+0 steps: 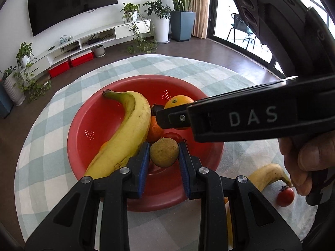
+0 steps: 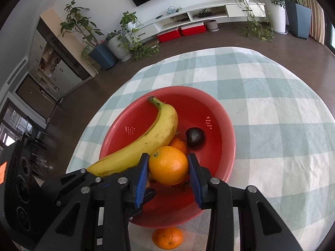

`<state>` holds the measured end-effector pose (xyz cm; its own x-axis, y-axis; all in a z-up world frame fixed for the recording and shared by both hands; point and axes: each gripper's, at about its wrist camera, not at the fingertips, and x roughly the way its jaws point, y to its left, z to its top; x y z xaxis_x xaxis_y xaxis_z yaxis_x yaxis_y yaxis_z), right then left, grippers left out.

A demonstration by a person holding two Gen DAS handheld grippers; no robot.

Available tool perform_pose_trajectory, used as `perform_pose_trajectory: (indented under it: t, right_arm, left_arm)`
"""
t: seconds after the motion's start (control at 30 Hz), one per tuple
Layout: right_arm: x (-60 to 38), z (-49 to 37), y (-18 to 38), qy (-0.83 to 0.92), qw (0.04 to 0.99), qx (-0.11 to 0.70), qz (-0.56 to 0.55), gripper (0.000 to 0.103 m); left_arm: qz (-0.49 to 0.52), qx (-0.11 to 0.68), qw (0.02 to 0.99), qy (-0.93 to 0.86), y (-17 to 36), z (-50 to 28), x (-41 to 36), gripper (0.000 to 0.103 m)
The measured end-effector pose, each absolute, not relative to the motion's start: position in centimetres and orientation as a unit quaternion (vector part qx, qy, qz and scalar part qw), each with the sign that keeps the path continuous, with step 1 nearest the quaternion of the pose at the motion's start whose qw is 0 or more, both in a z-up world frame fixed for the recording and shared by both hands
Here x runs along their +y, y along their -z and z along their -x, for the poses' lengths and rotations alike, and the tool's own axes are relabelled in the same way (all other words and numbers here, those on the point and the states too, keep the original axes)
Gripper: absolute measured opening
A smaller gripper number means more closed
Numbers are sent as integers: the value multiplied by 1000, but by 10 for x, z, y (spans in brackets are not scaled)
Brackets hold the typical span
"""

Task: Organize fruits
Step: 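Open both tools to drop the kiwi and orange into the bowl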

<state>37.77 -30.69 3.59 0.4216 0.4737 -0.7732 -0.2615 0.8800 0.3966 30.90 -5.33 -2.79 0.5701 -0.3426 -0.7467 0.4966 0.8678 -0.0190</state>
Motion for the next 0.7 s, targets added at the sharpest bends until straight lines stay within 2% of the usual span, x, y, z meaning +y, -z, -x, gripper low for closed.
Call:
perform_pose_trajectory:
  t: [0.7]
  right_arm:
    - [-303,-381,-29,-208,839,494,-92,41]
  left_arm:
    - [-118,395,882,229,34,-308,-60,27]
